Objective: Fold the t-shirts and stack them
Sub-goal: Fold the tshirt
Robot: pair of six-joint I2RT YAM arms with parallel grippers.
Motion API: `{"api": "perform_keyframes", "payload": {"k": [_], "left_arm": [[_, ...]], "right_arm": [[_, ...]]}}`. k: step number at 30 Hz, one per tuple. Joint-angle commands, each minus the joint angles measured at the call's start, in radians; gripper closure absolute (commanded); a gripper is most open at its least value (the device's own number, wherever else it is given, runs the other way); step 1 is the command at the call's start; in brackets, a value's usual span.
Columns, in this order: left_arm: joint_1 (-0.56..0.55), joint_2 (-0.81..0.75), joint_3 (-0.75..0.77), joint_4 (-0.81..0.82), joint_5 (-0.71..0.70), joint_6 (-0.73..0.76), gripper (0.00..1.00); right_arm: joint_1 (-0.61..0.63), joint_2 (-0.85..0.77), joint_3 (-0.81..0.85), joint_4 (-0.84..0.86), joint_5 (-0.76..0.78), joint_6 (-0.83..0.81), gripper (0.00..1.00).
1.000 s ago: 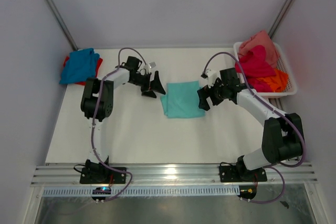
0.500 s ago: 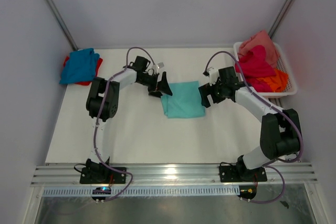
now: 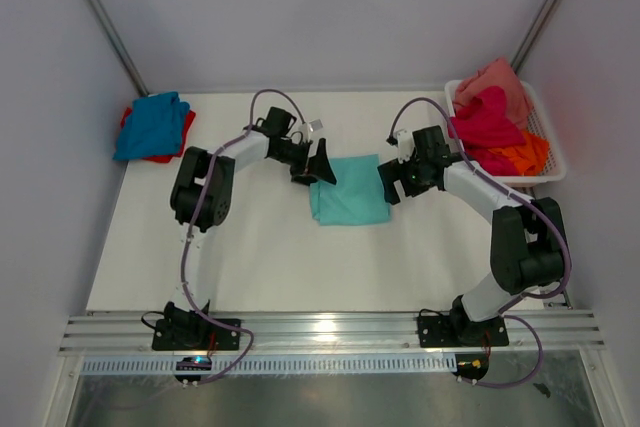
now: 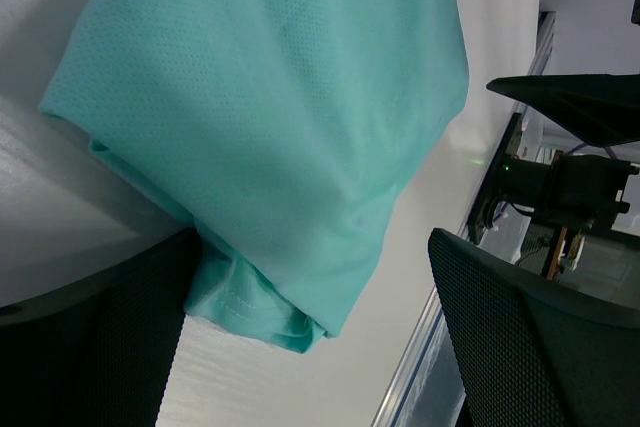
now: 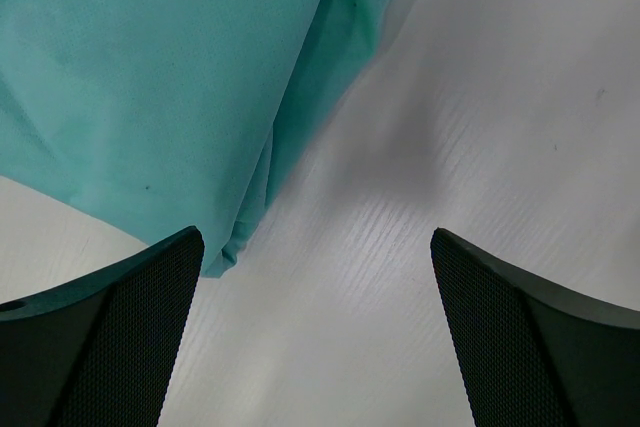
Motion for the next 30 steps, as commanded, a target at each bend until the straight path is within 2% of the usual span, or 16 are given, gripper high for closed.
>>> {"api": "perform_keyframes", "payload": {"k": [1, 11, 21, 30], "left_arm": [[-0.028, 0.052, 0.022, 0.011, -0.047, 0.000, 0.01], [-0.085, 0.105, 0.071, 0.008, -0.051, -0.009, 0.01], [-0.095, 0.125, 0.088, -0.015, -0.064, 0.012, 0.01], [-0.106, 0.138, 0.106, -0.078, -0.157, 0.063, 0.01]], "right_arm": [[0.012, -0.002, 0.046, -0.008, 0.008, 0.023, 0.01], [0.021, 0.021, 0.060, -0.025, 0.030, 0.035, 0.01], [0.029, 0.078, 0.086, -0.050, 0.103, 0.061, 0.01], [0.032, 0.121, 0.106, -0.062, 0.119, 0.080, 0.01]]}}
